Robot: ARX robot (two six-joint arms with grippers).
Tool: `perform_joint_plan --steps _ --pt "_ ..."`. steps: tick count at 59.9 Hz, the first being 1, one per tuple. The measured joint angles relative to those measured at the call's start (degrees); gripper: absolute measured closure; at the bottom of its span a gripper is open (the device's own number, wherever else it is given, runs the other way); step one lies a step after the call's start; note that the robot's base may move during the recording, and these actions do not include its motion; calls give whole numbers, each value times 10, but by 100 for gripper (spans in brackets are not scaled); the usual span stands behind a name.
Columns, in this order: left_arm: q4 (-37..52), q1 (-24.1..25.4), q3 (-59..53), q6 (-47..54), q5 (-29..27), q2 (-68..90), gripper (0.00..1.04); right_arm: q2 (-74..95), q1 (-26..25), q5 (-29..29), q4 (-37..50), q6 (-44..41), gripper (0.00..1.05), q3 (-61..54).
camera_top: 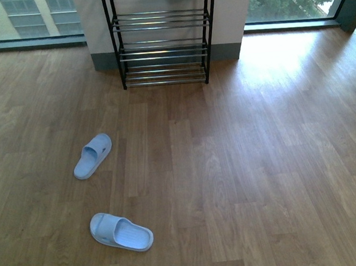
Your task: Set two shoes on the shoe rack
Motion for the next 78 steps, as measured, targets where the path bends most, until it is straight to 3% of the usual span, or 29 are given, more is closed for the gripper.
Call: perform_joint_plan --steps 78 --pt "0 0 0 0 -1 0 9 0 0 0 0 0 9 0"
